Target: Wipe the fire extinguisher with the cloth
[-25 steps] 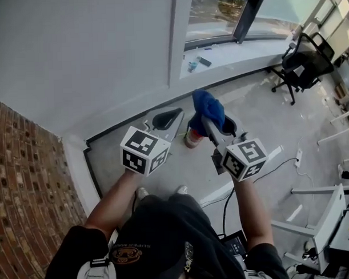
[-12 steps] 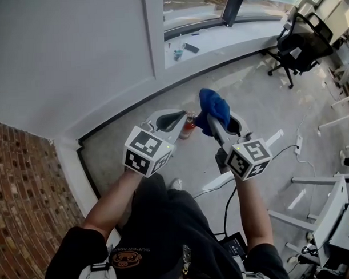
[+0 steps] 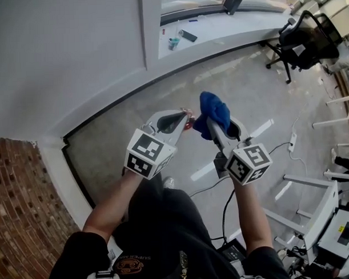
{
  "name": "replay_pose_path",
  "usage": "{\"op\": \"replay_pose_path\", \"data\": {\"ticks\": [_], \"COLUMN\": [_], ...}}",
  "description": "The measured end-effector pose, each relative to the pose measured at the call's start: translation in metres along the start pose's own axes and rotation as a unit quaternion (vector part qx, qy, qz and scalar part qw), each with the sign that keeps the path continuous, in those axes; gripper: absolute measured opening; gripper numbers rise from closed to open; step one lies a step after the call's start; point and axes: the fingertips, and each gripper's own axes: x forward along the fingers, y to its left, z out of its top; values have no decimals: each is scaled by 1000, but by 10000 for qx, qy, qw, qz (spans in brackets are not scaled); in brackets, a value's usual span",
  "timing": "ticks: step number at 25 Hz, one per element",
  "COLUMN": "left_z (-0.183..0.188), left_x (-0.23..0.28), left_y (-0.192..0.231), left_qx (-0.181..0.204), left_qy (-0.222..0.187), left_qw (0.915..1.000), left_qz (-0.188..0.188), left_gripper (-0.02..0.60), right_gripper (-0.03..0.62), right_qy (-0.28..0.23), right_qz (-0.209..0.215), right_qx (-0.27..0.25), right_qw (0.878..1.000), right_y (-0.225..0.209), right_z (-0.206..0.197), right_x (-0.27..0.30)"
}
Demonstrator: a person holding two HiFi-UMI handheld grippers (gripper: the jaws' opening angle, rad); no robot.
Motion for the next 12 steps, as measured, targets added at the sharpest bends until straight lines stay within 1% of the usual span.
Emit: {"op": "replay_pose_path", "data": {"ticks": [3,6,9,12], "left_z": [-23,-48,-74,-115], "left_x": [19,37,53,67], "left_y": [31,53,60,55], "left_qx": [31,96,282,408], "left_qy": [-106,-205,-287,-393], "left_qw": [9999,9997,9991,9984], "left_qz": [-43,-125,-92,-29], "left_gripper": [19,76,102,122], "right_gripper": [108,108,108,109], "right_qy": [32,-15,-88,-251], "right_qz": [-5,-24,18,195], "right_qx": [-26,-86,-172,-264], "right_qw": [10000,10000,9998,9991], "right_y": [-15,-32,-45,-58], "right_z": [-21,-43,-71,-108], "right_x": [35,60,68,69]}}
